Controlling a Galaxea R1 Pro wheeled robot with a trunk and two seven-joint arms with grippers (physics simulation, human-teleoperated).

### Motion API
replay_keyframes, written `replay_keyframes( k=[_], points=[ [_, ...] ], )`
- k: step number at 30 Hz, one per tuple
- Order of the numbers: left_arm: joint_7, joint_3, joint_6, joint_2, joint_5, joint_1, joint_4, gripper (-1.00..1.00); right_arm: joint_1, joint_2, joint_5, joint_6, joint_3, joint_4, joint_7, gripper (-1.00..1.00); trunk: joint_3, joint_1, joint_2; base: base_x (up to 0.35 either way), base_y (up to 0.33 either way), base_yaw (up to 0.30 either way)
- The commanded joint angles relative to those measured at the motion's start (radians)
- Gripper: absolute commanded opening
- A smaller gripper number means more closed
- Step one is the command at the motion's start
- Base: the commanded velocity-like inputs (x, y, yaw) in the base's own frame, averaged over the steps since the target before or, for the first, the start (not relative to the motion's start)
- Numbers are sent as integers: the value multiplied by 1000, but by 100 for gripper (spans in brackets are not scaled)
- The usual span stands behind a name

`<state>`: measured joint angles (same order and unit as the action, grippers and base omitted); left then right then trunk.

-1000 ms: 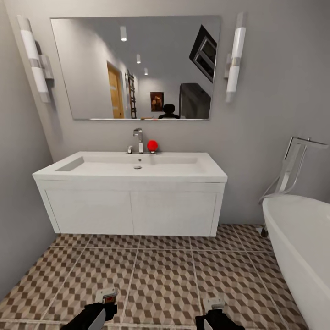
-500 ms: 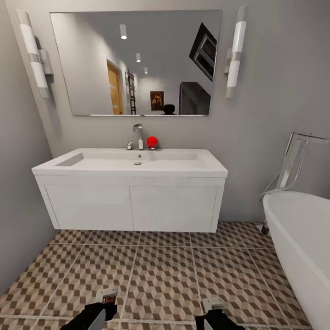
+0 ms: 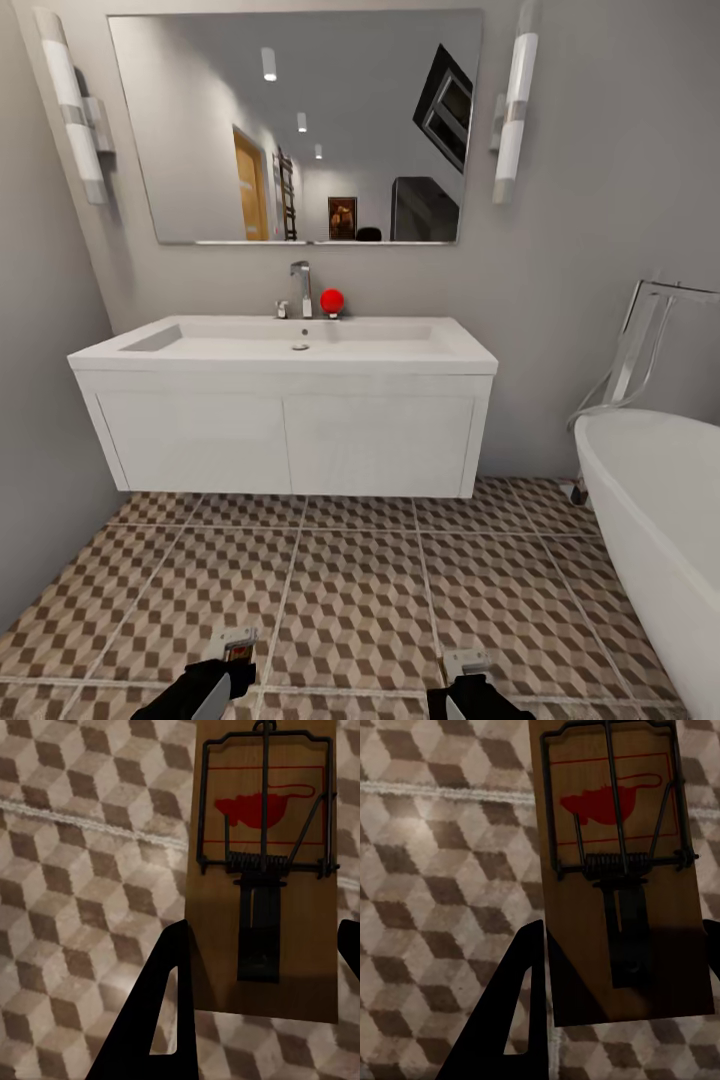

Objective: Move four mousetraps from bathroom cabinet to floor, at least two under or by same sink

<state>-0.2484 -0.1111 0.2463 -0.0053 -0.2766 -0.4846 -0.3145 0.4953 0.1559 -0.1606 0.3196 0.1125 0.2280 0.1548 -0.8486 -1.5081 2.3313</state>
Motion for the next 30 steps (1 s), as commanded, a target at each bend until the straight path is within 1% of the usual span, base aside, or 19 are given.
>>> replay_keyframes(
  k=[1,6,9,10,11,12,13,14,16,17,20,22,24,25,27,28,30],
  points=[
    [-8,-8,5,1,-9,0,-5,-100,0,1,-9,6,8,2,-1,-100,-4,-4,8,0,0,0],
    [-23,-10,10,7,-6,0,-28,-100,0,-4,-10,13,7,10,-1,-100,-20,-23,43,0,0,0],
    [-35,-10,29,10,-4,0,-93,-100,0,-7,-12,16,7,26,3,-100,-29,-34,64,0,0,0],
    [-38,-11,56,8,-3,0,-139,-100,0,-7,-13,16,7,41,7,-100,-32,-38,71,0,0,0],
    [-40,-11,76,7,-2,0,-162,-100,0,-8,-14,16,7,50,9,-100,-36,-42,78,0,0,0],
    [-42,-11,123,5,0,0,-210,-100,0,-8,-15,16,7,71,11,-100,-39,-46,85,0,0,0],
    [-43,-11,150,5,1,0,-234,-100,0,-9,-15,16,7,82,12,-100,-42,-50,92,0,0,0],
    [-44,-11,201,3,2,0,-282,-100,0,-10,-15,14,7,105,13,-100,-45,-54,99,0,0,0],
    [-44,-12,244,0,3,0,-328,-100,0,-11,-16,11,7,124,14,-100,-51,-61,113,0,0,0],
    [-45,-12,274,-3,4,0,-371,-100,0,-12,-16,8,7,137,15,-100,-54,-65,120,0,0,0],
    [-45,-13,309,-5,6,0,-438,-100,0,-14,-17,-9,6,152,16,-100,-64,-77,141,0,0,0],
    [-46,-13,318,-6,6,0,-462,-100,0,-18,-17,-27,6,155,16,-100,-70,-84,155,0,0,0],
    [-47,-13,327,-6,7,0,-492,-100,0,-26,-16,-65,6,158,17,-100,-76,-92,169,0,0,0],
    [-47,-13,331,-6,8,0,-504,-100,0,-32,-16,-89,6,160,17,-100,-80,-92,169,0,0,0],
    [-47,-14,334,-6,8,0,-511,-100,1,-40,-16,-108,6,160,17,-100,-88,-93,169,0,0,0],
    [-47,-14,335,-5,10,0,-515,-100,4,-48,-17,-123,6,156,17,-100,-92,-94,170,0,0,0],
    [-48,-14,336,-4,11,0,-516,-100,10,-53,-16,-133,6,153,17,-100,-100,-95,170,0,0,0]
  ],
)
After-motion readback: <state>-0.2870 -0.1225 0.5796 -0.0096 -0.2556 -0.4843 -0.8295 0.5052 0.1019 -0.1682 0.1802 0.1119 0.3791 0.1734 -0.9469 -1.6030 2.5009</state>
